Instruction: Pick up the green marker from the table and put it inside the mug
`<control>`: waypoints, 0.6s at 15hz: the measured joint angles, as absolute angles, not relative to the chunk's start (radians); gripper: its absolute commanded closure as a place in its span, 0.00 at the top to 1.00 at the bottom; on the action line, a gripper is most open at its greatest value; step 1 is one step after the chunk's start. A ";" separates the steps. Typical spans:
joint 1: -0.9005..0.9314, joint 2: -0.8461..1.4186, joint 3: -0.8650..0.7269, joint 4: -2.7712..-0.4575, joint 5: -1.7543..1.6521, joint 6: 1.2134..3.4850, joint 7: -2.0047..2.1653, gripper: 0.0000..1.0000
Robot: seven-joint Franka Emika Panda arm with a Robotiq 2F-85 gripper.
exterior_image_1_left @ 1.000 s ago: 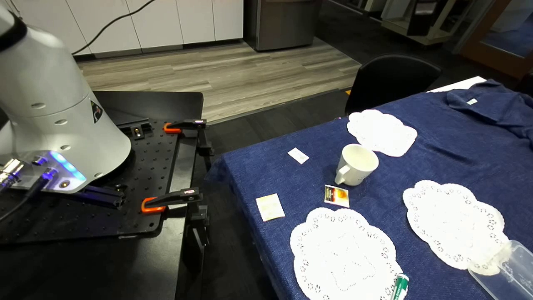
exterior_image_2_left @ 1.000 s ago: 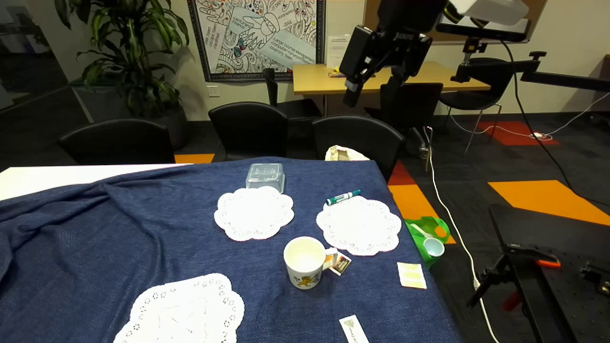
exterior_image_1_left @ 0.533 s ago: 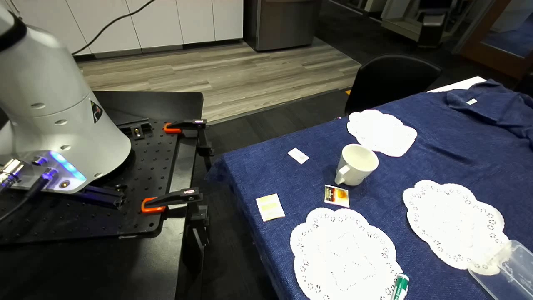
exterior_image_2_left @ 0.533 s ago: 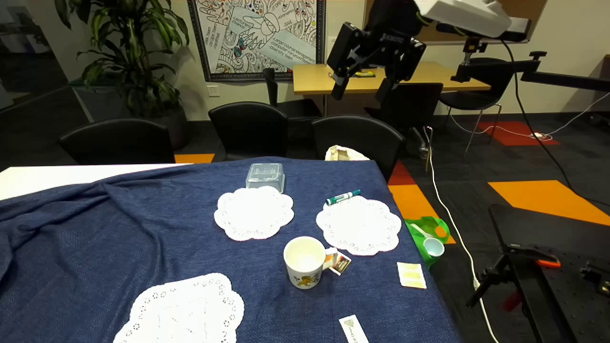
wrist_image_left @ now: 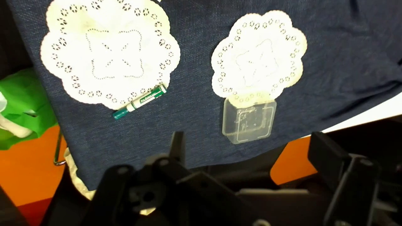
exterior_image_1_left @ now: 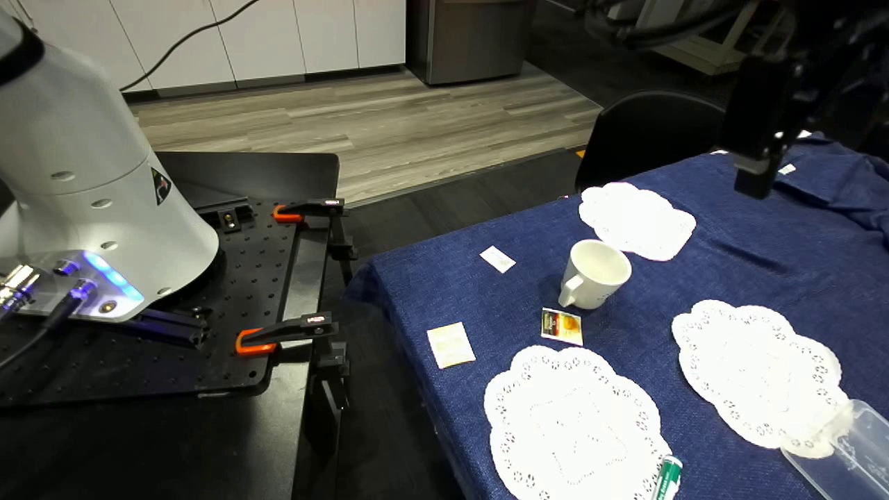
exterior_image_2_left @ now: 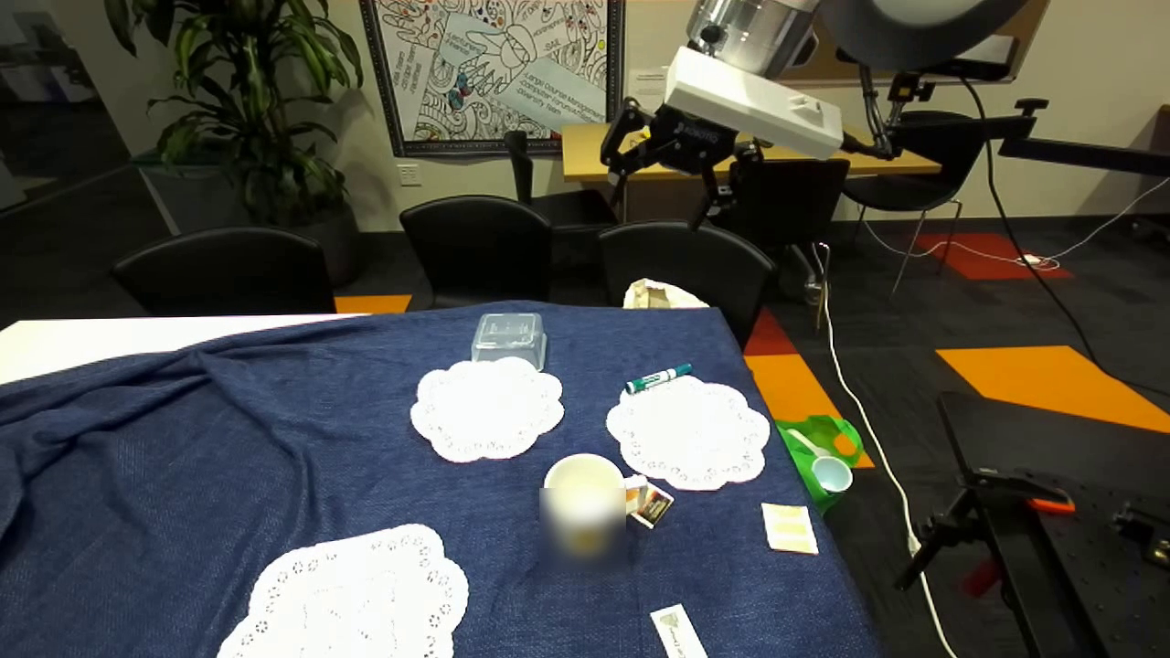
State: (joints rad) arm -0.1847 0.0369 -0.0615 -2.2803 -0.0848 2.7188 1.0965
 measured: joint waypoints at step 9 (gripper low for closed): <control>-0.131 0.315 -0.242 -2.133 -0.186 2.646 1.481 1.00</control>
State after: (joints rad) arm -0.1314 0.3151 -0.2420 -2.1328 -0.1859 2.6459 1.4807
